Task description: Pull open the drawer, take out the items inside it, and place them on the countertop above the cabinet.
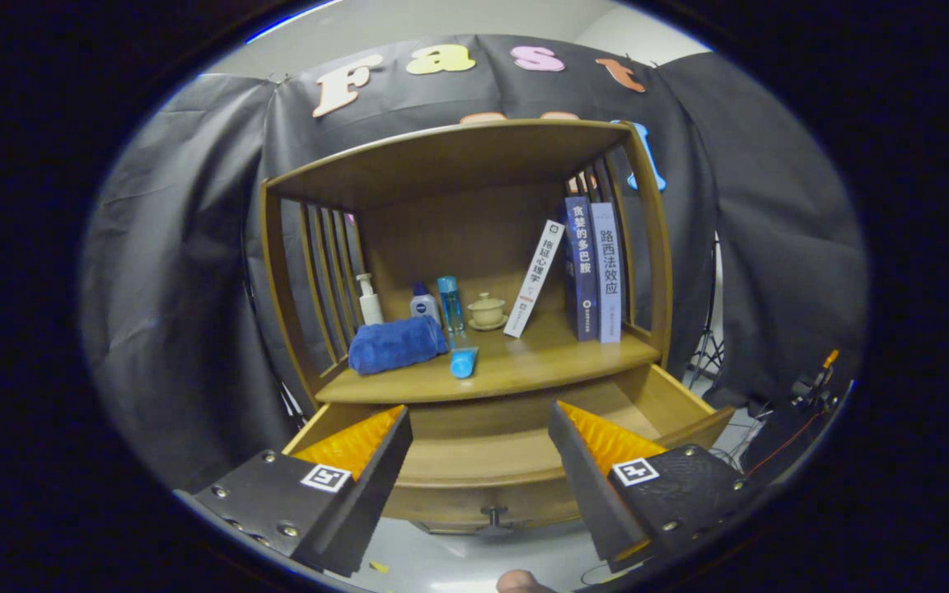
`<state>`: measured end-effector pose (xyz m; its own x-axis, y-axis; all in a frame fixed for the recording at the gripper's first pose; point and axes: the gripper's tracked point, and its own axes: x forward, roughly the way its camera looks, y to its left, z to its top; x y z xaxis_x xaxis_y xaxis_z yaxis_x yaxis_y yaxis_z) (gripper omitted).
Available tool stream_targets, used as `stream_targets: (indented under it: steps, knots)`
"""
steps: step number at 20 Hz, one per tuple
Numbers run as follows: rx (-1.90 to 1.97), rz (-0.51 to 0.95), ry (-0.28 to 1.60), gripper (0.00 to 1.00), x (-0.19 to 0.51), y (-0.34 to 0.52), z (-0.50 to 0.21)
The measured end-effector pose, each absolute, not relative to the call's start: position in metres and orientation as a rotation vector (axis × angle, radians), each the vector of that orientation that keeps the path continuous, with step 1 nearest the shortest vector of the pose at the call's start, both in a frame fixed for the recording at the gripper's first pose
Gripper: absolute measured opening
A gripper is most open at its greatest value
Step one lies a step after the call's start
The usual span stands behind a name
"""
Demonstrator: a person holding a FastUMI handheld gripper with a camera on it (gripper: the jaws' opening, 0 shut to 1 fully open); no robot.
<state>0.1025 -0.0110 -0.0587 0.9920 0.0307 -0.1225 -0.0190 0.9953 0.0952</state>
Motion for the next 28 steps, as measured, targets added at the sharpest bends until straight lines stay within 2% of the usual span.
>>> stream_targets:
  steps: [5,11,28]
  knots:
    - [0.054,0.005,0.138,0.99,0.080,-0.014,-0.104]
    - [0.045,-0.026,0.026,0.99,0.058,-0.007,-0.114]
    - [0.050,-0.047,0.085,0.99,0.112,-0.019,-0.181]
